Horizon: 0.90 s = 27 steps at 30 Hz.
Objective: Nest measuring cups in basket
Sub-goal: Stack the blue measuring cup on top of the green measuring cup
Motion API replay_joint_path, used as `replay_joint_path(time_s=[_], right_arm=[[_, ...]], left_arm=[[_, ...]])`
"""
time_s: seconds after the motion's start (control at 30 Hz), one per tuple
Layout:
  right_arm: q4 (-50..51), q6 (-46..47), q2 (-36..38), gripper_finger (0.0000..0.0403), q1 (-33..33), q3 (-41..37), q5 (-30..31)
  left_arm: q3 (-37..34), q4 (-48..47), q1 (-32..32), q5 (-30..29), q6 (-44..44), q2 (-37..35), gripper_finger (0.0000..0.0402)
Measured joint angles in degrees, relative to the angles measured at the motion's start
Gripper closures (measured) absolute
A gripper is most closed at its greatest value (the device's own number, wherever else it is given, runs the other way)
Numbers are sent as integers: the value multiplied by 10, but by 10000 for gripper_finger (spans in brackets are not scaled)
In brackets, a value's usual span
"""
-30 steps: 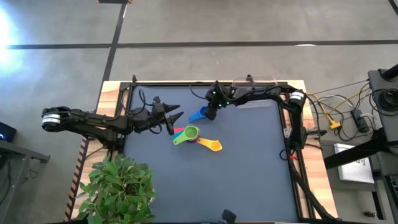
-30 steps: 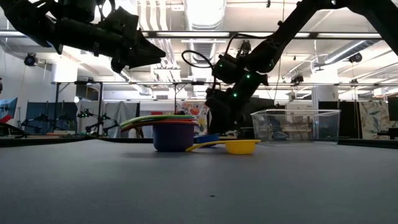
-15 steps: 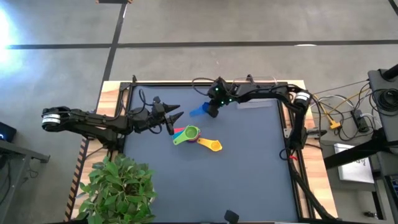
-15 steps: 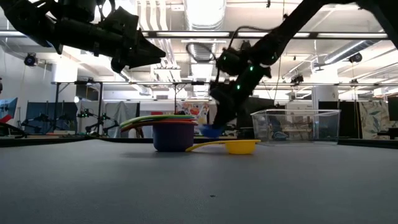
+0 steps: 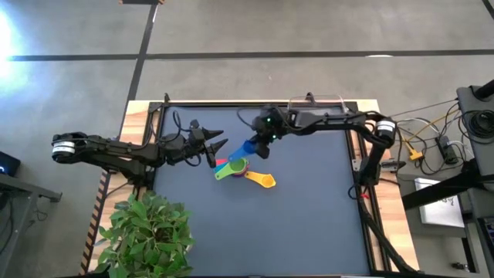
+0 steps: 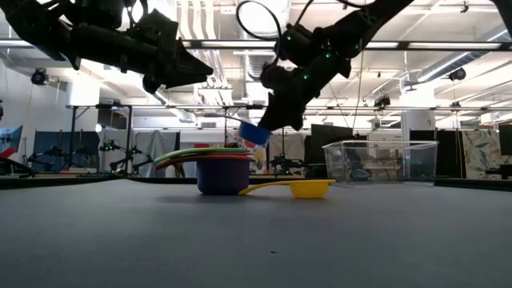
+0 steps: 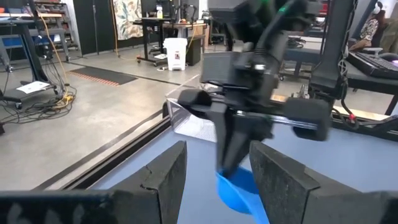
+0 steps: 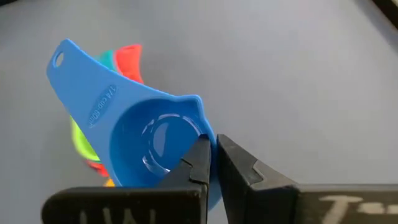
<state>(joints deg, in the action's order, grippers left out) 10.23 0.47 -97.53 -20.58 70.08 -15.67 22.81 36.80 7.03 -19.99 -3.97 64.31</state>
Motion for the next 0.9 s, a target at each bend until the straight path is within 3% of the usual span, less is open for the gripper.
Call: replay_joint_path(time_s=[0.3,0.9], right_arm=[[-61,34,-3,394,28,0,-43],[-98,104,-54,394,49,0,-23]], left_arm=[[0,4,0,0,0,0,241],[0,9,0,0,0,0,241]])
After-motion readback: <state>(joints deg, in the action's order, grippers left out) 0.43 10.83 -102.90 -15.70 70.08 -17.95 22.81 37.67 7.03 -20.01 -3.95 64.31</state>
